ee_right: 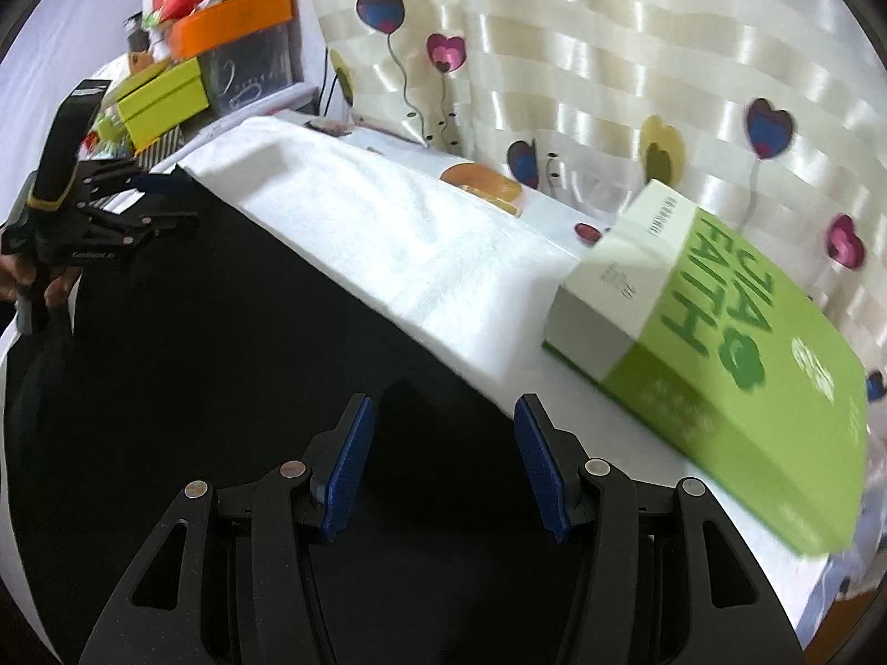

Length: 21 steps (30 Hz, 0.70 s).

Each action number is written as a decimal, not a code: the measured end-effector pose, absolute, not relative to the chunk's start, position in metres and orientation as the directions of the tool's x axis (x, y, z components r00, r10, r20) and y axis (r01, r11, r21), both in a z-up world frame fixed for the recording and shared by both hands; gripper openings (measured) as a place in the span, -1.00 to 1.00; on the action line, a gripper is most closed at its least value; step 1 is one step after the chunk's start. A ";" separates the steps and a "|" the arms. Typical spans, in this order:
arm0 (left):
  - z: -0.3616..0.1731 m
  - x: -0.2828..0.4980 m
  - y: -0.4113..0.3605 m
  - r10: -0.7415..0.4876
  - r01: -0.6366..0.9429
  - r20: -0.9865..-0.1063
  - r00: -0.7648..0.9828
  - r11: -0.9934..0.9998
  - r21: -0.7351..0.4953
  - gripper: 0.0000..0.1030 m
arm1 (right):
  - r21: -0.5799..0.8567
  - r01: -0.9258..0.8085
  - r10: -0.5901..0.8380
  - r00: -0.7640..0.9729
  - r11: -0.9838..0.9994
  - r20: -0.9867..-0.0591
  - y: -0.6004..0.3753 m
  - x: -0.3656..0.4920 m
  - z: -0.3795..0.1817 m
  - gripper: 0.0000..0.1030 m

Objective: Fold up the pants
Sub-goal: 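Lower both grippers onto the pants waistband and close them on the fabric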

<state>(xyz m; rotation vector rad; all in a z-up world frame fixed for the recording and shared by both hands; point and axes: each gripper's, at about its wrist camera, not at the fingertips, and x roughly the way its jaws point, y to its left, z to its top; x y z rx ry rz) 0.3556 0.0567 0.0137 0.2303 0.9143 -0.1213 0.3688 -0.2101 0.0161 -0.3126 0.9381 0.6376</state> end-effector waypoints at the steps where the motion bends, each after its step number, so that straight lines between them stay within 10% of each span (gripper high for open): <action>1: 0.011 0.359 0.058 -0.013 0.209 -0.799 0.601 0.968 0.141 0.24 | 0.026 -0.637 0.371 0.415 0.770 -0.831 -0.210 0.373 0.014 0.04; 9: -0.002 0.364 0.064 -0.055 0.226 -0.793 0.607 0.968 0.106 0.37 | 0.068 -0.663 0.395 0.357 0.745 -0.847 -0.213 0.389 -0.001 0.05; 11: -0.002 0.365 0.064 -0.058 0.220 -0.793 0.607 0.971 0.097 0.35 | 0.070 -0.677 0.404 0.350 0.733 -0.845 -0.212 0.385 0.001 -0.35; 13: -0.002 0.364 0.063 -0.079 0.232 -0.795 0.601 0.969 0.079 0.15 | 0.032 -0.699 0.394 0.364 0.714 -0.844 -0.207 0.379 0.004 -0.79; 17: 0.000 0.357 0.043 -0.098 0.299 -0.796 0.597 0.948 0.107 -0.83 | -0.051 -0.709 0.353 0.410 0.703 -0.841 -0.200 0.367 0.009 -0.85; 21: -0.001 0.351 0.025 -0.019 0.286 -0.786 0.618 0.937 0.202 -0.96 | -0.103 -0.692 0.342 0.474 0.715 -0.811 -0.199 0.353 0.027 -0.85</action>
